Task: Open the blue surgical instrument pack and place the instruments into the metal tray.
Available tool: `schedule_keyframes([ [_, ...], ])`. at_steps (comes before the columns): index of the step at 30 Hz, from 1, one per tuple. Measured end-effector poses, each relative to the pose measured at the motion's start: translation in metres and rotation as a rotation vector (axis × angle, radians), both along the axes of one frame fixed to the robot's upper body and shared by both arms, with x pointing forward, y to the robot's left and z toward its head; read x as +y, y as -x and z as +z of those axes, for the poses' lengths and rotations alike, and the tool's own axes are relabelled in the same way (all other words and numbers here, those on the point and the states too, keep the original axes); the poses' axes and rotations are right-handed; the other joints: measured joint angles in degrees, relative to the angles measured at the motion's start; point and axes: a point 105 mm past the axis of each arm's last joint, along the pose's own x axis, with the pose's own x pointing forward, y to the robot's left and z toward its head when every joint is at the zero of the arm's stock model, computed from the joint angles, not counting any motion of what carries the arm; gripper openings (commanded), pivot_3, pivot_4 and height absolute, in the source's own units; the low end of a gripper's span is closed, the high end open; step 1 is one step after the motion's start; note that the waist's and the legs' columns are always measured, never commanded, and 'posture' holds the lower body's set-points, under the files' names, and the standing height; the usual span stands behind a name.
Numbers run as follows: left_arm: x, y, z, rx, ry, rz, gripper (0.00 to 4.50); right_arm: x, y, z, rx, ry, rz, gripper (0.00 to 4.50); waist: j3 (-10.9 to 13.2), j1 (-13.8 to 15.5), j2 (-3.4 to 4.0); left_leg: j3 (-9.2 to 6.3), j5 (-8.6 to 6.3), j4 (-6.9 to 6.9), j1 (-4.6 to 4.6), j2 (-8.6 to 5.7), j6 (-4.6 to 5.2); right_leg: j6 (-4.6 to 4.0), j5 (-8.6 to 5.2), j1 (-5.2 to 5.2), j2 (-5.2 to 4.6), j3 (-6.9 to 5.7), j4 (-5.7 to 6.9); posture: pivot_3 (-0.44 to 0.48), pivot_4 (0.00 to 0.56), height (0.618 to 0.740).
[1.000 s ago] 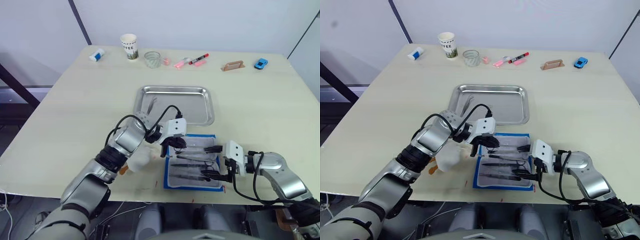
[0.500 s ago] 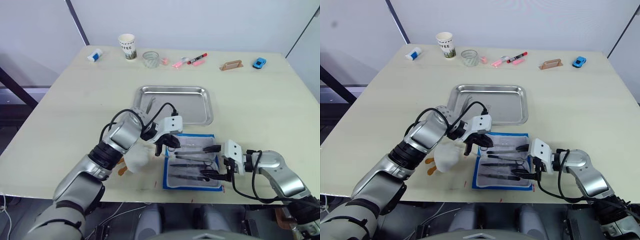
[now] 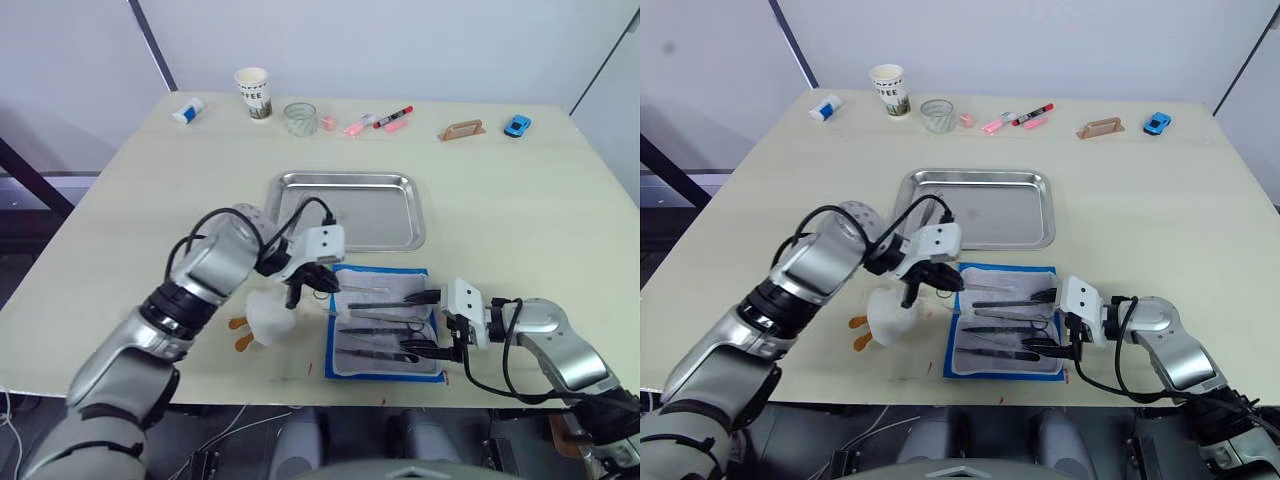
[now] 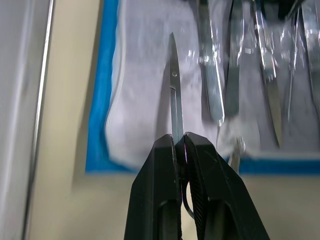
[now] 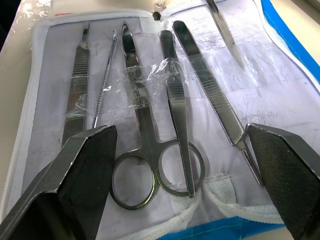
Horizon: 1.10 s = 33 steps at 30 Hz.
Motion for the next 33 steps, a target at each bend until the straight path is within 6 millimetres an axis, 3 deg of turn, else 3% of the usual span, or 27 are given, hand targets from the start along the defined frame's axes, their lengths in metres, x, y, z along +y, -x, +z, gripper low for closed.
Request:
schedule_keyframes([
  [7, 0.025, 0.009, -0.001, 0.014, -0.002, 0.058, 0.03, -0.001, -0.001, 0.001, 0.003, 0.006, 0.015, 4.50, 0.00, 0.01, 0.00, -0.01, 0.00, 0.00, 0.00, 0.00, 0.00, 0.00, 0.00, 0.00, -0.01, 0.00, 0.00, 0.000, 0.150, 0.740],
  [14, 0.044, 0.010, 0.019, -0.044, 0.098, 0.172, 0.03, -0.004, -0.002, 0.001, 0.006, 0.021, 0.028, 4.50, 0.00, 0.21, -0.01, 0.01, 0.00, 0.01, 0.00, -0.01, 0.00, 0.00, -0.01, 0.02, -0.05, -0.03, 0.00, 0.000, 0.150, 0.740],
  [20, 0.036, -0.002, 0.044, -0.106, 0.329, 0.394, 0.03, -0.004, -0.003, 0.002, 0.010, 0.025, 0.042, 4.50, 0.00, 0.14, -0.06, -0.19, 0.00, 0.02, 0.00, -0.01, 0.00, 0.02, 0.00, 0.02, -0.05, -0.04, 0.02, 0.000, 0.150, 0.740],
  [29, 0.015, -0.036, 0.056, -0.168, 0.564, 0.783, 0.03, -0.006, -0.004, 0.002, 0.003, 0.022, 0.053, 4.50, -0.01, 0.16, -0.10, -0.35, 0.01, 0.04, -0.01, -0.07, -0.02, 0.03, 0.01, 0.08, -0.03, 0.02, 0.01, 0.000, 0.150, 0.740],
  [33, 0.009, -0.049, 0.060, -0.234, 0.587, 0.906, 0.03, -0.005, -0.004, 0.002, -0.005, 0.018, 0.058, 4.50, 0.00, 0.07, -0.08, -0.36, 0.13, 0.02, -0.01, -0.08, -0.22, 0.03, 0.01, 0.08, -0.01, 0.06, 0.00, 0.000, 0.150, 0.740],
])
